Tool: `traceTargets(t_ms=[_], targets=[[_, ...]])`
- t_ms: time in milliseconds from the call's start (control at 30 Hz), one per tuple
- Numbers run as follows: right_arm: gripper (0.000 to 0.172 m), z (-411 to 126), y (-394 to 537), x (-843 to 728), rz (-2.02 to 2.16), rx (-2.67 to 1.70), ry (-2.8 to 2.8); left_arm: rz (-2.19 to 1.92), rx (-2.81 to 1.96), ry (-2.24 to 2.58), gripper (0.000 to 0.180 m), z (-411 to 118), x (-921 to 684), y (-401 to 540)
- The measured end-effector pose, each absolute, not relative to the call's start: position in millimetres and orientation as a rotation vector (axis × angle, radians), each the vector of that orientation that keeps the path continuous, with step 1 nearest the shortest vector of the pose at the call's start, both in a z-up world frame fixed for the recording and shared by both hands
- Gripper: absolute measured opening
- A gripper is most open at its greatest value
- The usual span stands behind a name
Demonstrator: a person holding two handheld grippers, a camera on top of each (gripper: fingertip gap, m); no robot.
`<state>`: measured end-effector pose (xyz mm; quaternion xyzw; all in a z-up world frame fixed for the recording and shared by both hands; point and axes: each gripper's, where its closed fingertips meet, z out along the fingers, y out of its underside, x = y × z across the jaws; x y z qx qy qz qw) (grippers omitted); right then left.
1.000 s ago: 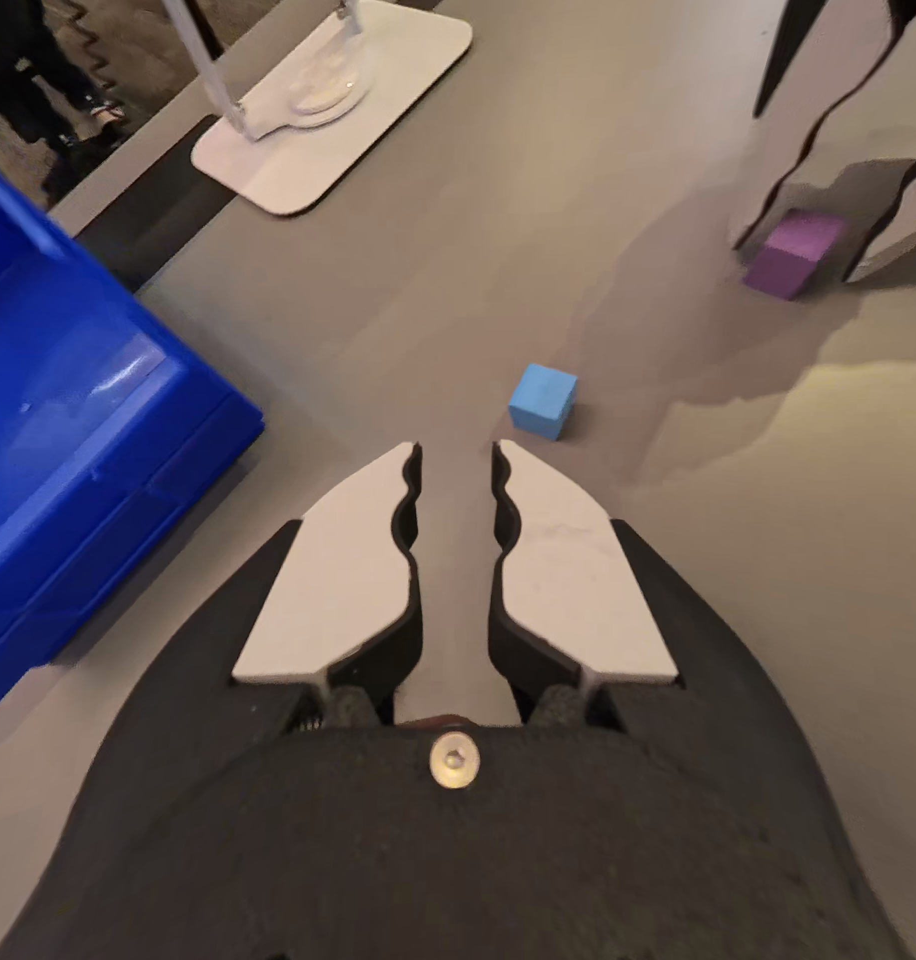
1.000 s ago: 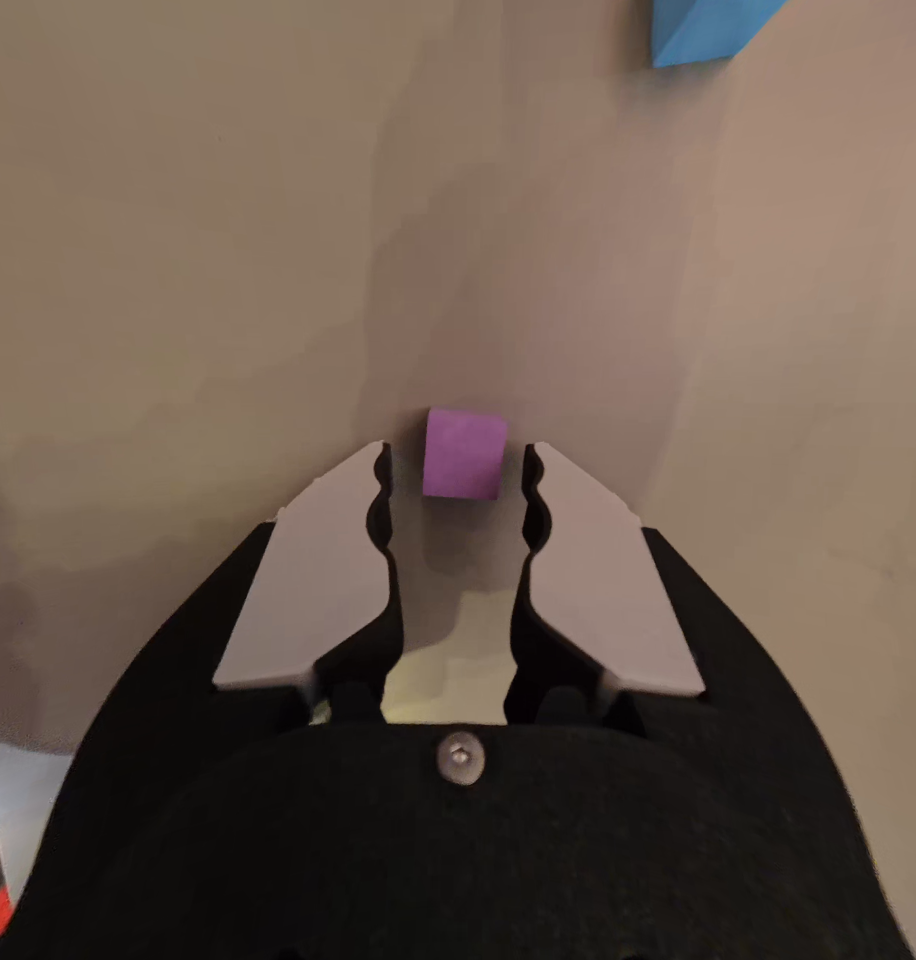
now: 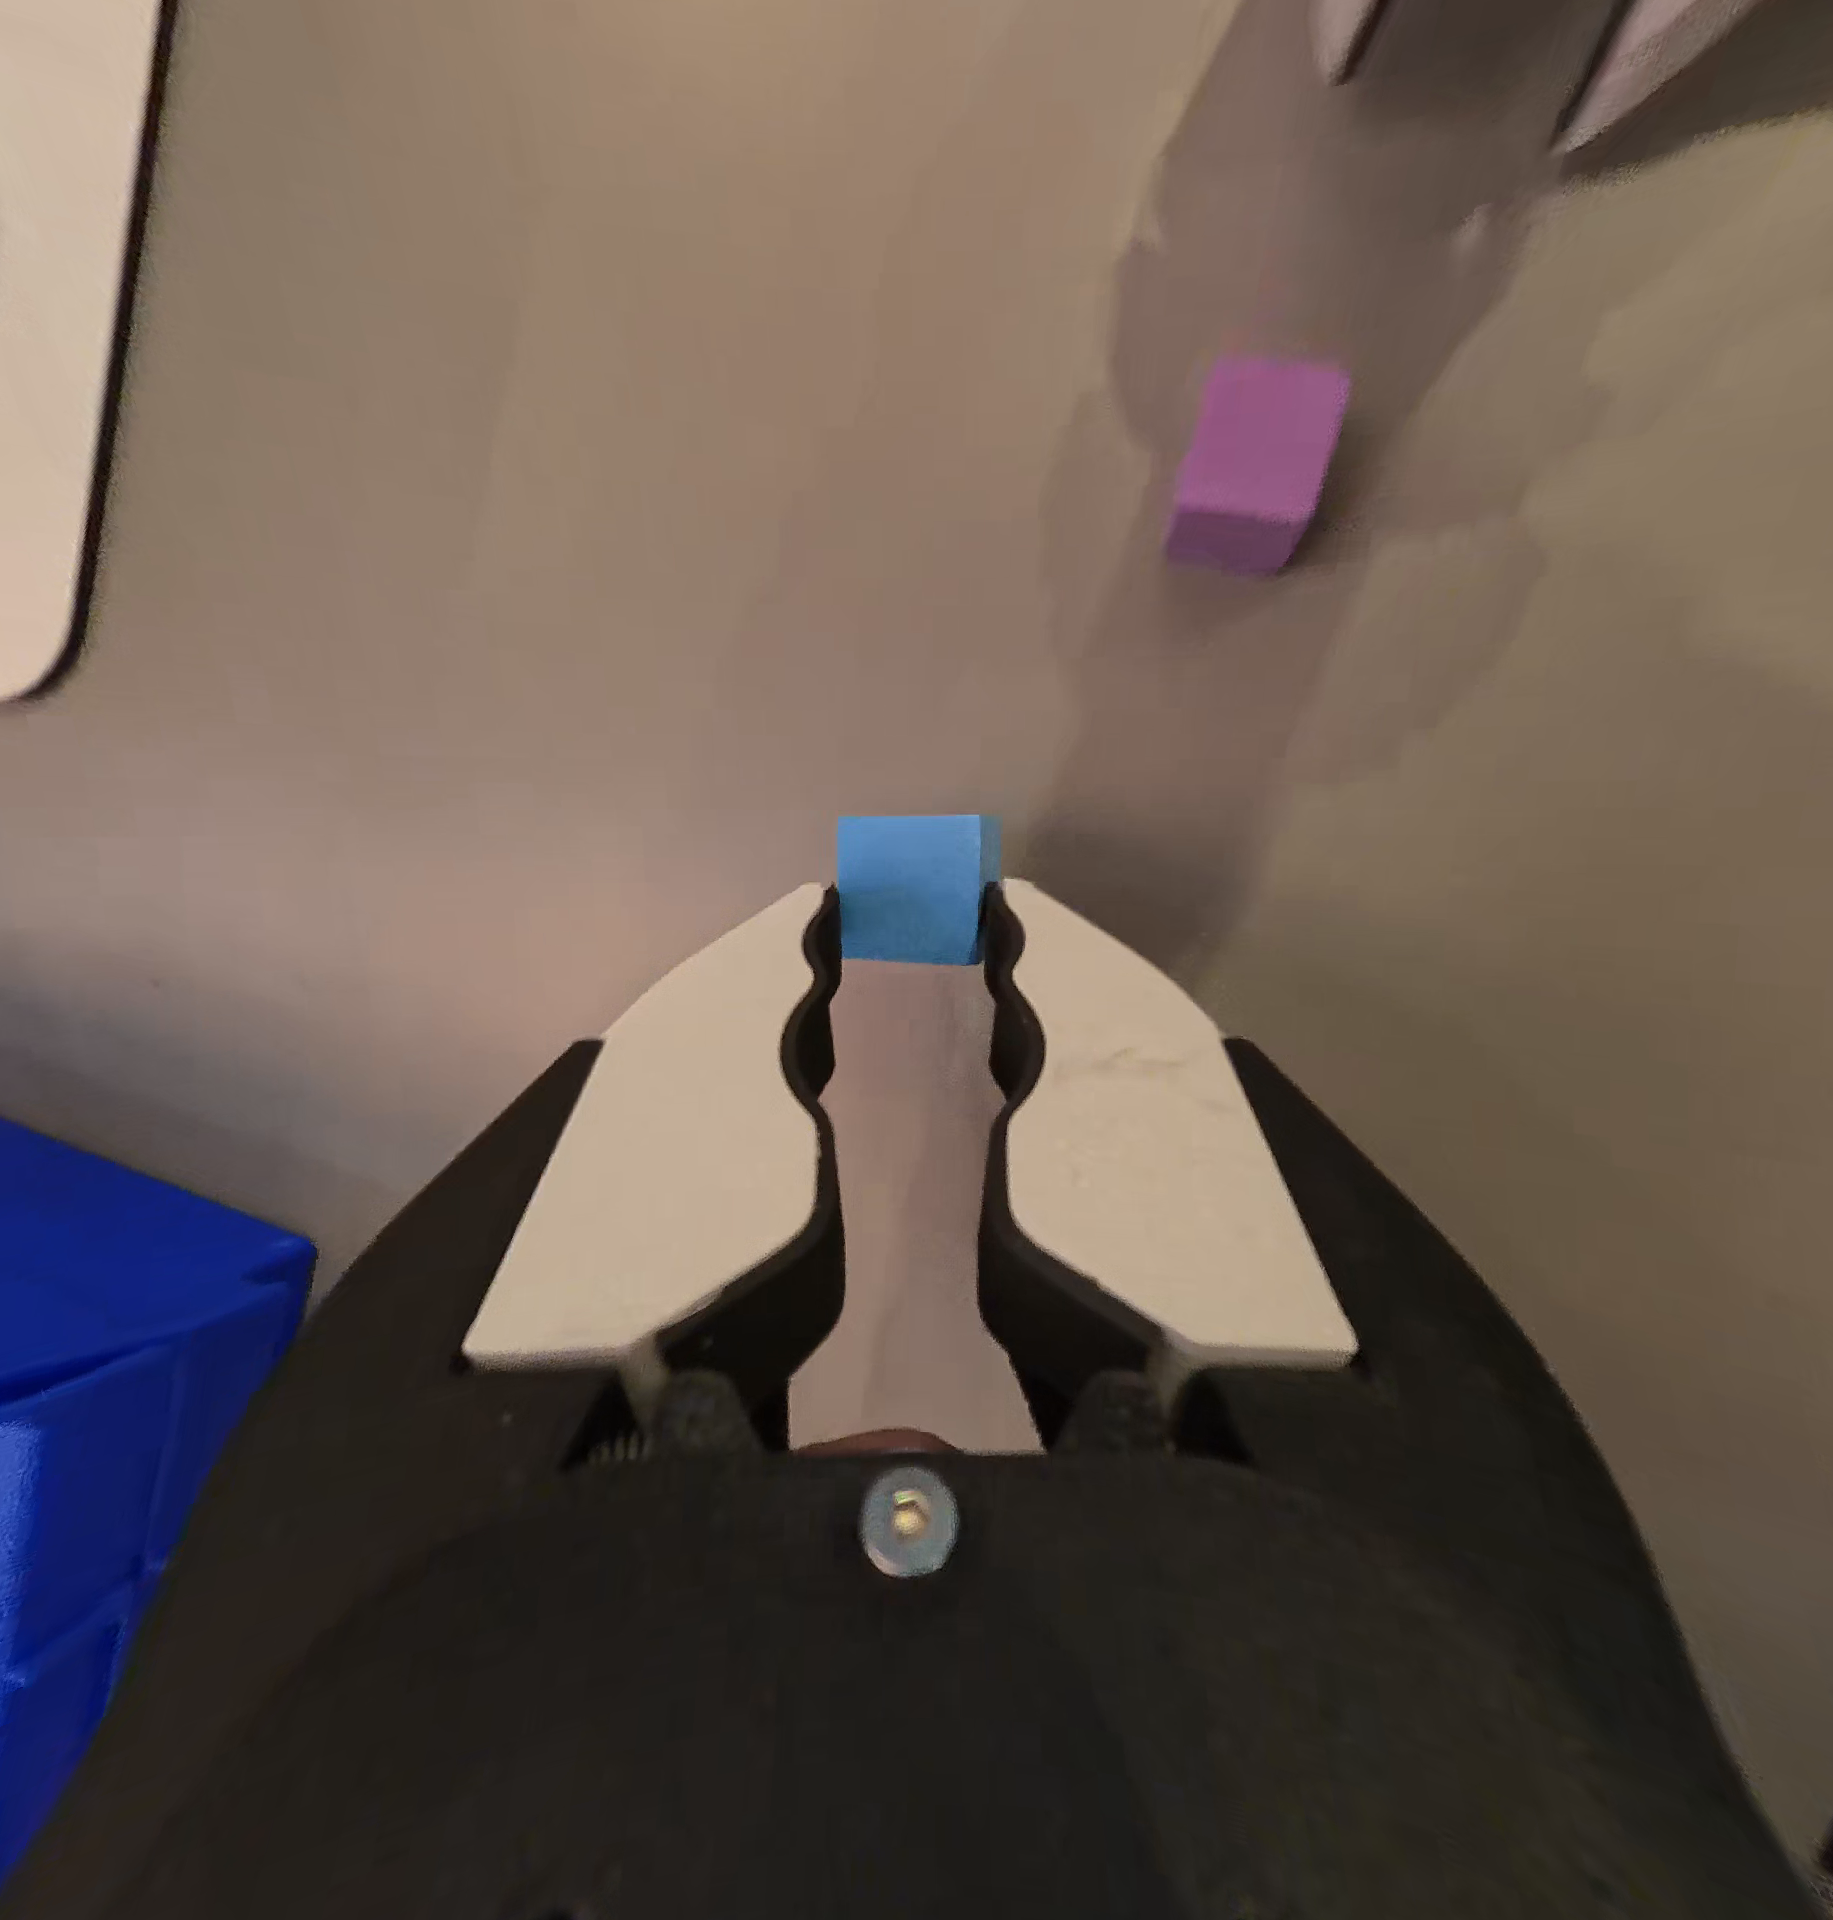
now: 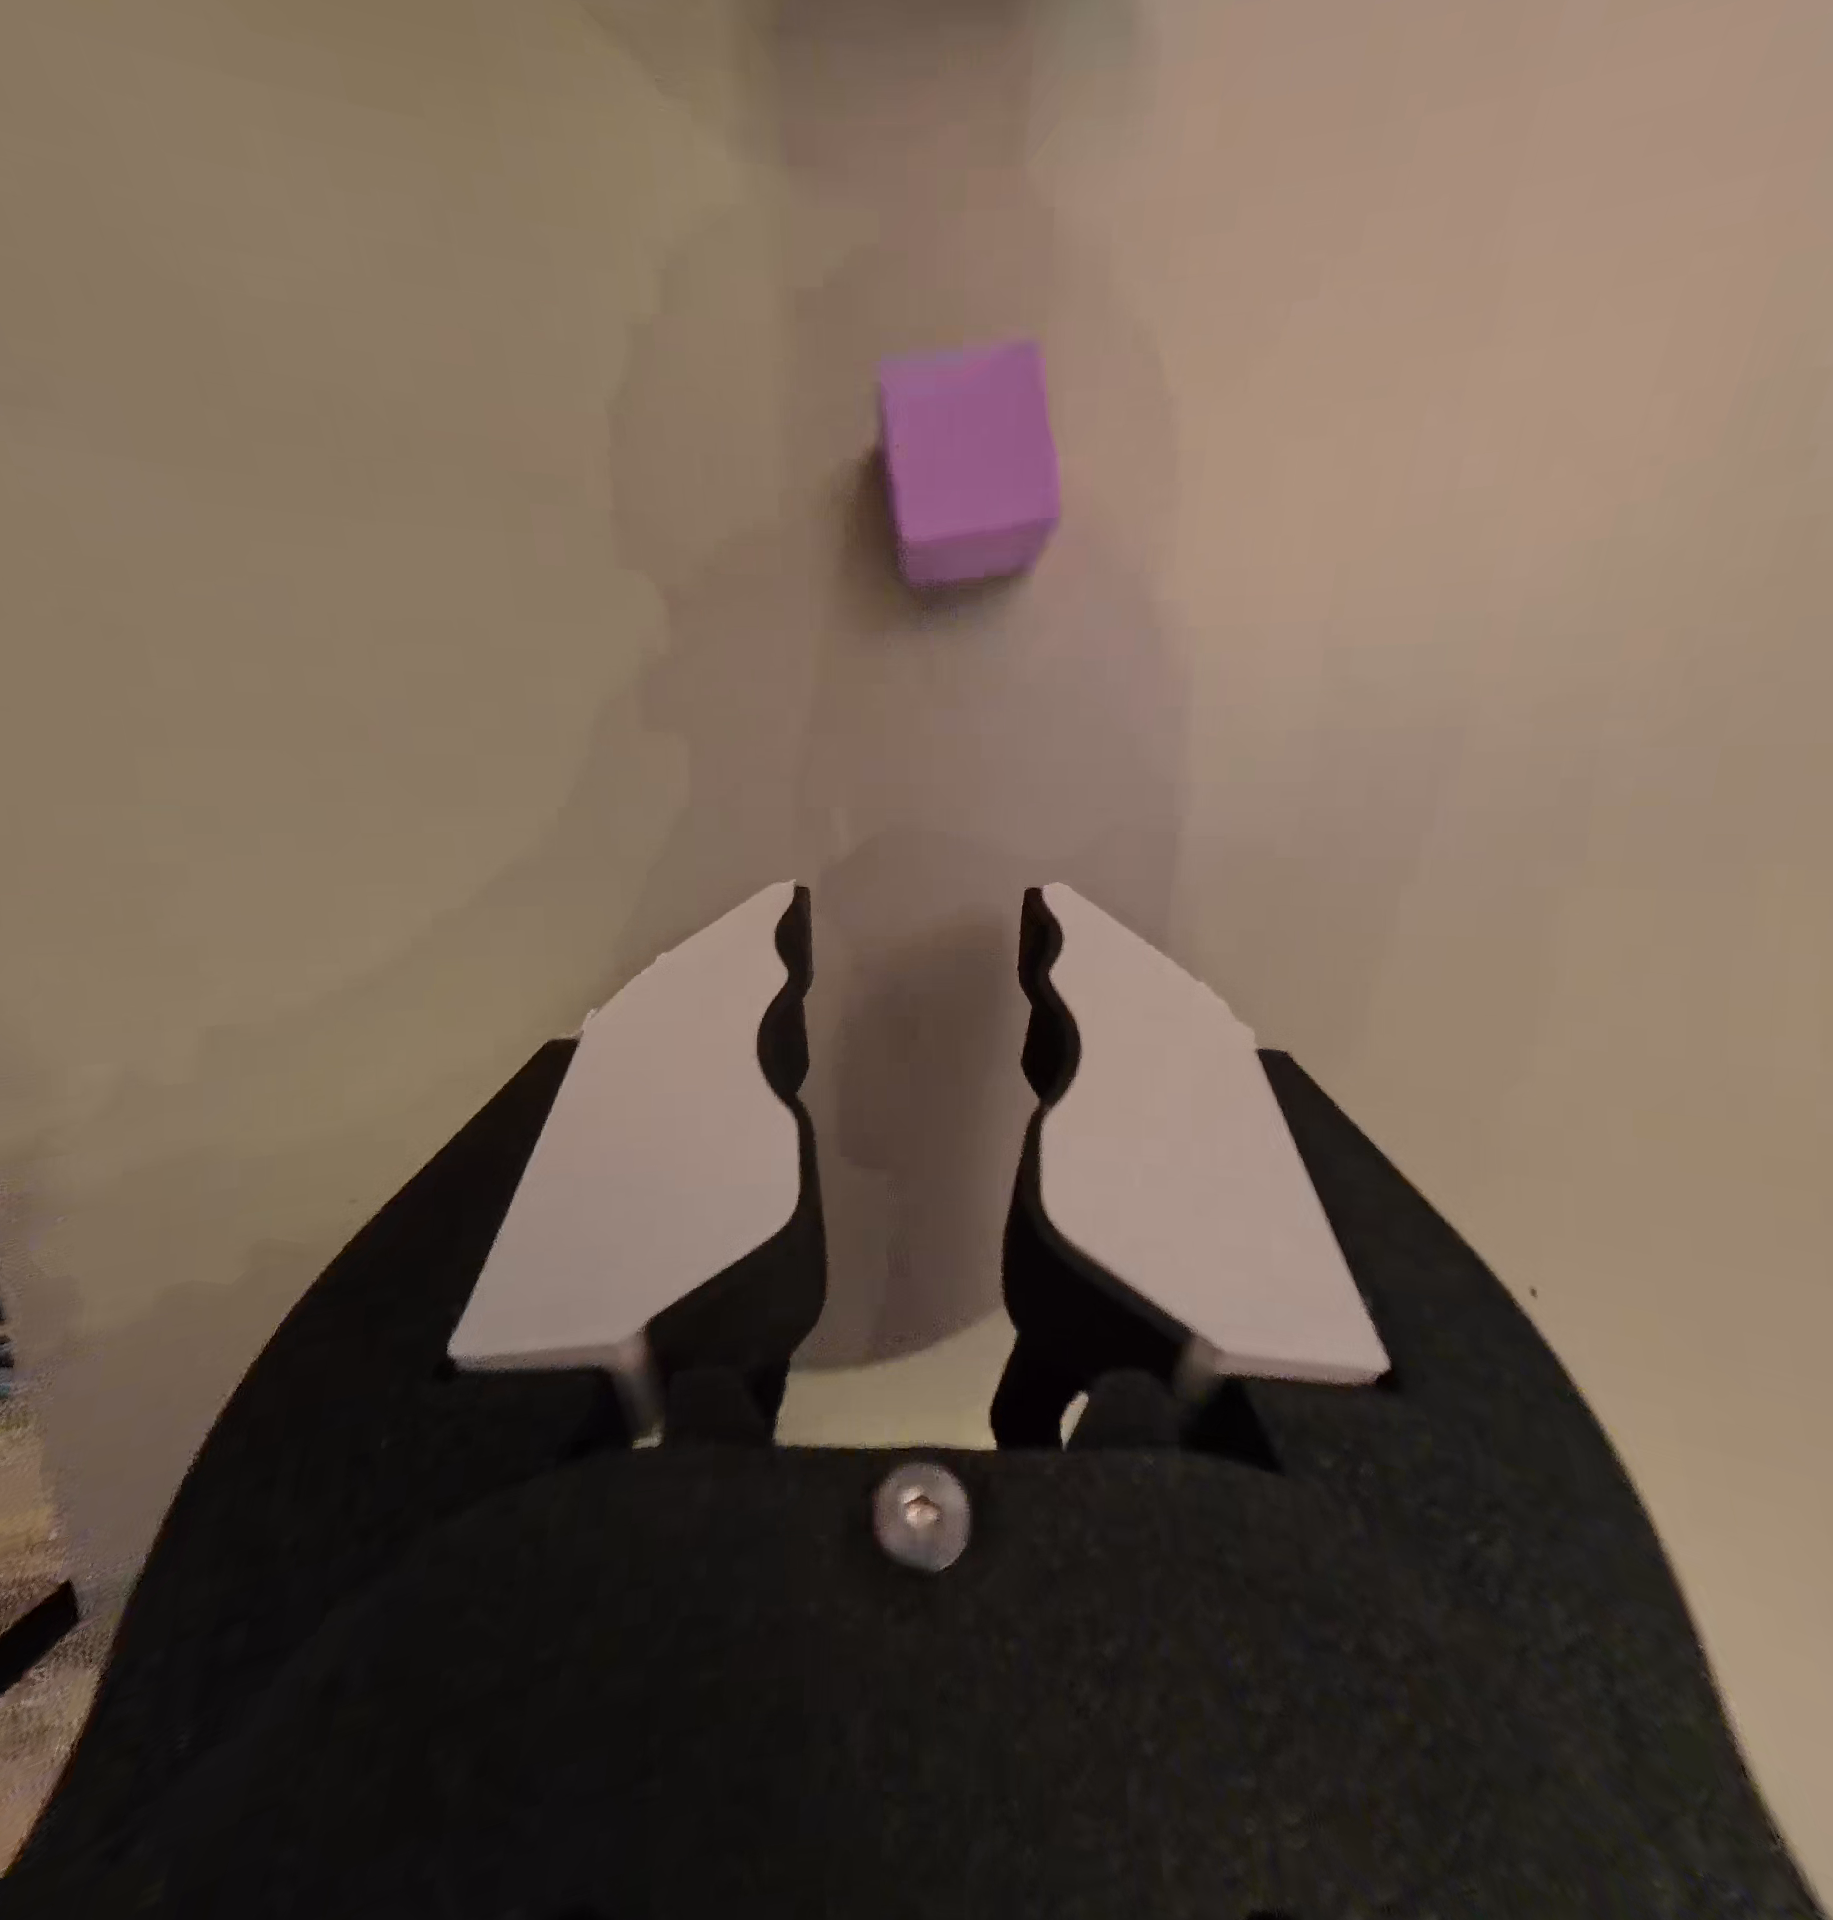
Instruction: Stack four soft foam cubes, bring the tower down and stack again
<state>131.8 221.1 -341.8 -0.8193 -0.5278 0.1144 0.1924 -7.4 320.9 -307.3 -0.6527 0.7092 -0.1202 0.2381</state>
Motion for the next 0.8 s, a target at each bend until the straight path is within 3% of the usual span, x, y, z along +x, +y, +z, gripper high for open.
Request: traceTargets(t_ms=[233,800], targets=[[0.038,-350.9,231.1,150.9,0.356,-2.329,-1.364,-0.374,-1.712,1.983,0.026,-285.2,31.7,282.9],[0.036,-350.6,234.1,150.0,0.412,-2.287,-1.347,-0.282,-1.636,2.122,0.026,-300.4,68.4,263.8]])
